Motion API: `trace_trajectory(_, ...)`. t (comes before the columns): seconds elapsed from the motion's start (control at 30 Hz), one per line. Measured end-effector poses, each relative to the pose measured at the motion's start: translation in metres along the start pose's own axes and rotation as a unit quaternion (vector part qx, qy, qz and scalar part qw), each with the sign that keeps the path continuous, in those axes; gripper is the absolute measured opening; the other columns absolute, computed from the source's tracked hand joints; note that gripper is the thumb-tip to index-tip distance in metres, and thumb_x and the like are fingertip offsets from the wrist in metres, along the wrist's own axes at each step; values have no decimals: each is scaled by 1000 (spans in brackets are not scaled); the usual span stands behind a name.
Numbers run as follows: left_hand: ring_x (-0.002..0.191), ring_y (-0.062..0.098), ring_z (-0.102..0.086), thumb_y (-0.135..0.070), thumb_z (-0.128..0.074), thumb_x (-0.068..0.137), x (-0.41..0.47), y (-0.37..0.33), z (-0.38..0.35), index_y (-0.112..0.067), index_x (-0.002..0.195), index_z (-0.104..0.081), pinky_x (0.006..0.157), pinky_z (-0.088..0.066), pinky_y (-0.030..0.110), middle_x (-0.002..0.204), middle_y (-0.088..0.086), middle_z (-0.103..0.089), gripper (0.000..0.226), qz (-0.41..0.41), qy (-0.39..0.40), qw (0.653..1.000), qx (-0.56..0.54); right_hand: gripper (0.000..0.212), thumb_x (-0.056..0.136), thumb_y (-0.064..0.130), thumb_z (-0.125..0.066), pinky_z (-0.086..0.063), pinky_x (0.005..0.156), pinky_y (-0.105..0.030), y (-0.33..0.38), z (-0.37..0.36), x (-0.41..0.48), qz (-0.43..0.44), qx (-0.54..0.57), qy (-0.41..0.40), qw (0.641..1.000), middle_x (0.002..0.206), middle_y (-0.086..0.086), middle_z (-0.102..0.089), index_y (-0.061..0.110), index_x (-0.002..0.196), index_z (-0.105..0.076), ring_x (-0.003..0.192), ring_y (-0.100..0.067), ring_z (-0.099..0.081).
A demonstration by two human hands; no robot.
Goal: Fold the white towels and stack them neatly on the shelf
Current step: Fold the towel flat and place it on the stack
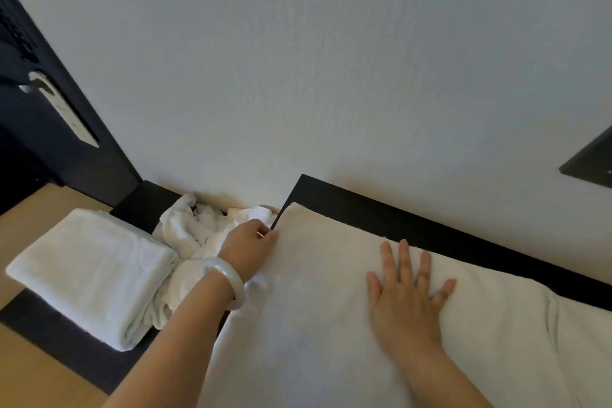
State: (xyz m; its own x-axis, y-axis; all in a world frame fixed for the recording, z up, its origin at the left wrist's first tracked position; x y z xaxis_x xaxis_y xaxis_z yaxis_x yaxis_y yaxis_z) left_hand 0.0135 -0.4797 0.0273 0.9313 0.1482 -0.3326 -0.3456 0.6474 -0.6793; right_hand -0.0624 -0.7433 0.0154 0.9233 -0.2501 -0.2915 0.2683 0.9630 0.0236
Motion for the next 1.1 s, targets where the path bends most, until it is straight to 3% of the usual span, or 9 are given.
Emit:
trace_trajectory(0.1, 74, 15, -61, -29, -60, 93, -27, 25, 9, -20, 88, -64, 61, -43, 25, 86, 2, -70, 11, 24, 5, 997, -69, 63, 103, 36, -24, 3, 113, -70, 19, 14, 1, 31, -21, -19, 999, 164, -7, 11, 16, 157, 3, 149, -38, 14)
trace_trajectory(0.2, 74, 18, -65, -27, -61, 91, -48, 37, 13, -23, 89, -64, 60, -49, 26, 85, 2, -71, 6, 33, -7, 993, -111, 66, 88, 12, -56, -12, 118, -62, 78, 33, -3, 222, 20, -126, 967, 162, -11, -19, 6, 150, -33, 150, -35, -13)
trace_trajectory(0.3, 73, 16, -64, -28, -62, 90, -65, 44, 15, -26, 87, -61, 57, -50, 25, 83, 0, -69, 3, 36, -5, 994, -107, 62, 101, 18, -38, 2, 123, -41, 145, 31, 1, 334, 41, -59, 940, 165, -4, 1, 12, 156, -11, 152, -20, 5)
trace_trajectory(0.43, 76, 9, -62, -33, -64, 89, -90, 68, 19, -27, 86, -60, 64, -47, 19, 84, -4, -67, 8, 63, 48, 993, -83, 59, 104, 31, -25, 8, 121, -43, 178, 8, 15, 312, 40, 1, 949, 165, 0, 7, 18, 157, -4, 151, -16, 14)
trace_trajectory(0.53, 81, 12, -65, -38, -67, 86, -111, 92, 21, -23, 86, -65, 74, -54, 27, 84, -4, -69, 15, 89, 83, 988, -90, 58, 104, 35, -20, 9, 121, -44, 173, -3, 16, 305, 22, -42, 951, 165, 1, 6, 21, 157, -4, 151, -16, 12)
trace_trajectory(0.63, 66, 9, -58, -38, -68, 87, -131, 107, 22, -16, 88, -68, 66, -51, 26, 70, -6, -60, 22, 115, 102, 978, -143, 58, 103, 39, -17, 9, 122, -43, 172, -3, 15, 302, 9, -72, 951, 166, 1, 2, 21, 158, -8, 151, -15, 8)
trace_trajectory(0.77, 83, 11, -62, -44, -63, 90, -152, 117, 26, -18, 93, -68, 73, -51, 24, 89, -4, -66, 27, 111, 113, 984, -82, 77, 88, 50, 1, 8, 121, -41, 172, -4, 13, 306, 13, -88, 948, 165, 0, -5, 20, 157, -15, 152, -15, 3)
trace_trajectory(0.9, 72, 3, -57, -45, -59, 93, -179, 127, 28, -23, 90, -65, 66, -44, 16, 79, -9, -65, 23, 101, 119, 985, -73, 61, 100, 43, -15, 6, 122, -41, 171, -6, 17, 301, 8, -90, 949, 165, 1, -5, 20, 157, -16, 152, -14, 4)
trace_trajectory(1.1, 80, 1, -62, -40, -57, 95, -197, 124, 33, -28, 95, -60, 63, -42, 9, 88, -8, -70, 13, 72, 45, 993, -87, 58, 102, 38, -24, 6, 122, -42, 169, -5, 17, 306, 27, -89, 947, 165, 1, -6, 21, 156, -17, 151, -13, 4)
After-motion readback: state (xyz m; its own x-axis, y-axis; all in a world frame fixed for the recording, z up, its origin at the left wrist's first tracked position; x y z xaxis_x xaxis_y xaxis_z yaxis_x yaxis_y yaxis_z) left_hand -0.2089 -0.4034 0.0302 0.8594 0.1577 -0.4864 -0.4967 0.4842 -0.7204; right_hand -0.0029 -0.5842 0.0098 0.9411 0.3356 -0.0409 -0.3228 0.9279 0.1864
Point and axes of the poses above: each hand's wrist, its own x-axis towards the middle knuckle, its own z-axis out of the back of the hand, y = z × x, the point moved 7 cm from there along x, towards the middle knuckle
